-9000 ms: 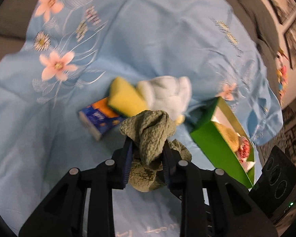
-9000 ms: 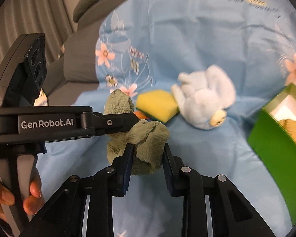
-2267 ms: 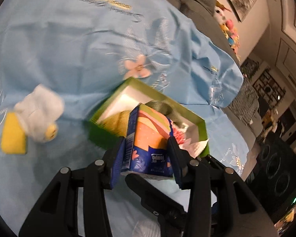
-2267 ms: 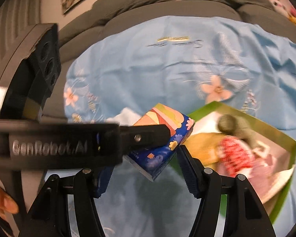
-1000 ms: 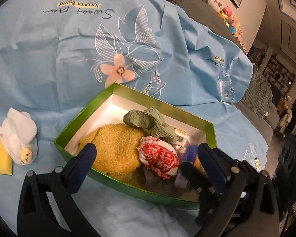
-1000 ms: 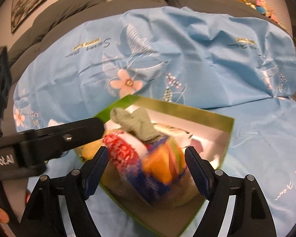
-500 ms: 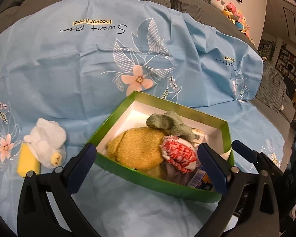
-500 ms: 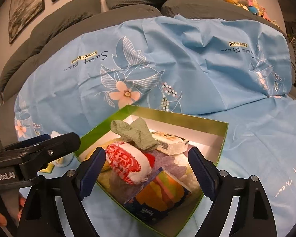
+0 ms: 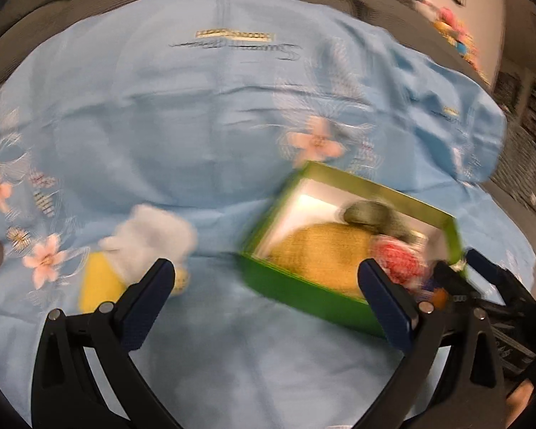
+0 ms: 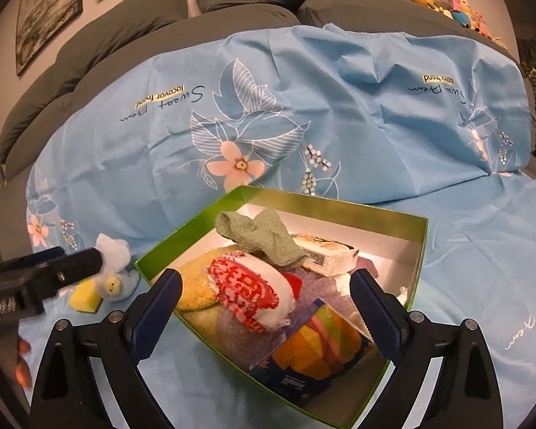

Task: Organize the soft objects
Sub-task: 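Move the left tool to the white plush bunny and close on it, then lift the bunny with the left gripper and carry it over the box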

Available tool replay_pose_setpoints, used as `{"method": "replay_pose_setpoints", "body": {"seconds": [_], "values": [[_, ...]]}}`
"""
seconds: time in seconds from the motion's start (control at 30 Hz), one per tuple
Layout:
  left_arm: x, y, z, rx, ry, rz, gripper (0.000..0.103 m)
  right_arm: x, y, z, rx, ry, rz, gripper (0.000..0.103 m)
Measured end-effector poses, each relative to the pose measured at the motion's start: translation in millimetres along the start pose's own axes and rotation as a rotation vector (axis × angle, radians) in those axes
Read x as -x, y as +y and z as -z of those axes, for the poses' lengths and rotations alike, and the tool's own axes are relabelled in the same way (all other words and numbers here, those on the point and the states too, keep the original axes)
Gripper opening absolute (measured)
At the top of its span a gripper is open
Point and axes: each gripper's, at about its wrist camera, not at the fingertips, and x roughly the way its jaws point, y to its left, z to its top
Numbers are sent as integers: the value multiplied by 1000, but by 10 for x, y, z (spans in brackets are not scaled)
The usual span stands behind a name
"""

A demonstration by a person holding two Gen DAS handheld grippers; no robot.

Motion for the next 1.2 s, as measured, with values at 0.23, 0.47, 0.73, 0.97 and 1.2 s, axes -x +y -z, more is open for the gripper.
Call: {"method": "replay_pose_setpoints", "body": {"seconds": [0.23, 0.47, 0.73, 0.97, 1.2], "values": [[7, 1157, -48, 257, 17, -71, 102, -54, -6, -24, -16, 12, -24, 96], [-588, 1397, -84, 293, 128, -126, 102, -102, 13, -1, -10, 39, -49, 96], [-1203, 1393, -236, 327, 250, 12, 102, -144, -13, -20, -6, 54, -55, 96], [-1390, 1265, -100, 234, 321, -118, 71, -173, 51, -8, 23, 69, -62, 96], [-901, 1125, 66, 240, 243, -35, 65, -139, 161, 11, 50, 65, -97, 96]]}}
